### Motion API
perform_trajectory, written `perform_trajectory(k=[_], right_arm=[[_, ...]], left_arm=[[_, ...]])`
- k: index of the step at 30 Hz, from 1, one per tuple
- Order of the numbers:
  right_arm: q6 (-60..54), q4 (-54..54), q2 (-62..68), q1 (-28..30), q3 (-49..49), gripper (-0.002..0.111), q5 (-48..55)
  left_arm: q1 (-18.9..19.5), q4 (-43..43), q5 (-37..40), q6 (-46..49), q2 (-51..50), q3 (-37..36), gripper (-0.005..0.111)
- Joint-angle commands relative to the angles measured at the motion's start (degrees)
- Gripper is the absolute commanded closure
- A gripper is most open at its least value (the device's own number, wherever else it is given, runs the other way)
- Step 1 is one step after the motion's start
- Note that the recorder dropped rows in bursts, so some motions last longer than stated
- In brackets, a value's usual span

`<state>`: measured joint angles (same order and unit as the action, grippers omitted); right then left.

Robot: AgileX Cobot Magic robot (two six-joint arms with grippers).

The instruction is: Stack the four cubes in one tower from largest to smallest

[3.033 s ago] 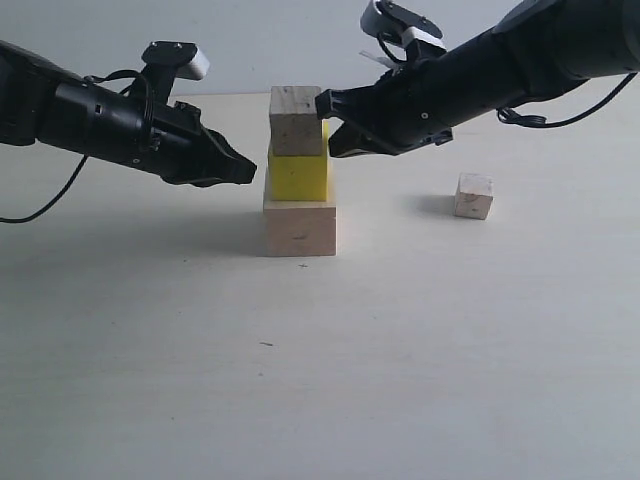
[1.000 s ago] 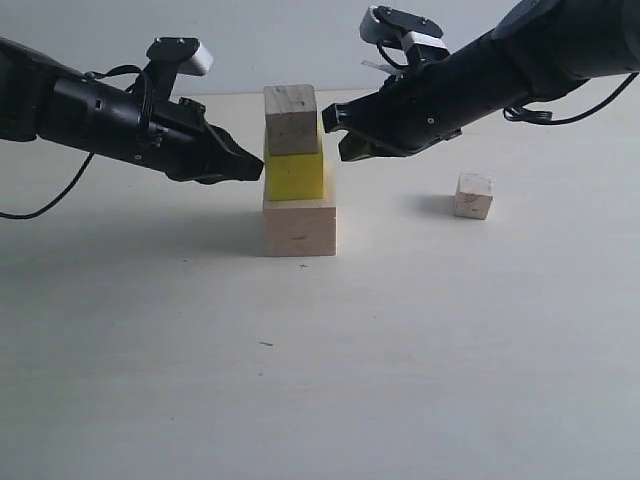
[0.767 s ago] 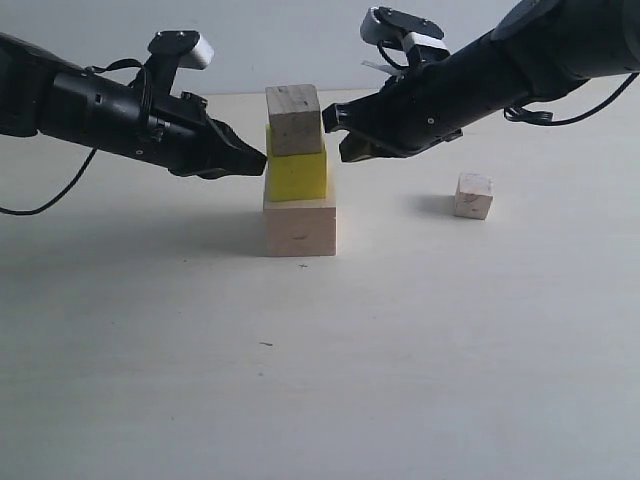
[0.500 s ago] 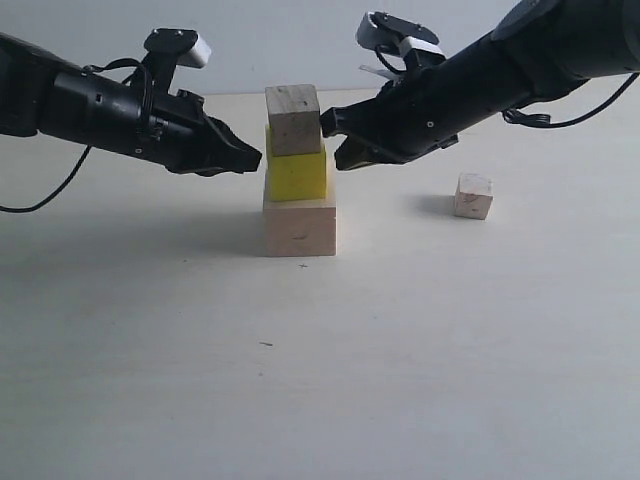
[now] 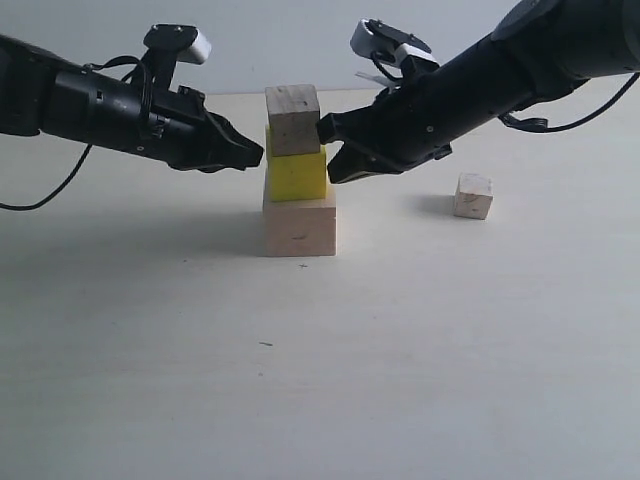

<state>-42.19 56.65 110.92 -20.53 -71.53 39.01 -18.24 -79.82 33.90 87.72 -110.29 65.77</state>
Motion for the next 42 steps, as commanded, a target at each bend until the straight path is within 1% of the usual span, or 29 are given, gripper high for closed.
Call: perform_trajectory(k=[1,10,35,38,42], right_arm=[[0.2,0.06,-0.24,0.19,-0.35,0.108,1.01],[0.2,0.06,-0.24,0.19,-0.35,0.108,1.78],[0.2,-0.15,-0.24,0.19,-0.35,0.108,2.98],[0.86,-1.97,-0.24,0.19,-0.35,0.108,2.82],[5.73,-7.69,-0.24,0.19,-0.35,0.108,1.56]], left_arm=[[0.3,-1.61,1.29,0.58,-1.81,0.36,0.107],[0.3,-3.99,1.81,3.02,-2.71,0.36,0.107],[0.3,-3.99,3.02,2.93,-2.71,0.36,0.107],[0.3,-3.99,2.8,2.67,-2.71,0.36,0.107],[0.3,-3.46,1.74,2.07,-2.71,0.36,0.107]])
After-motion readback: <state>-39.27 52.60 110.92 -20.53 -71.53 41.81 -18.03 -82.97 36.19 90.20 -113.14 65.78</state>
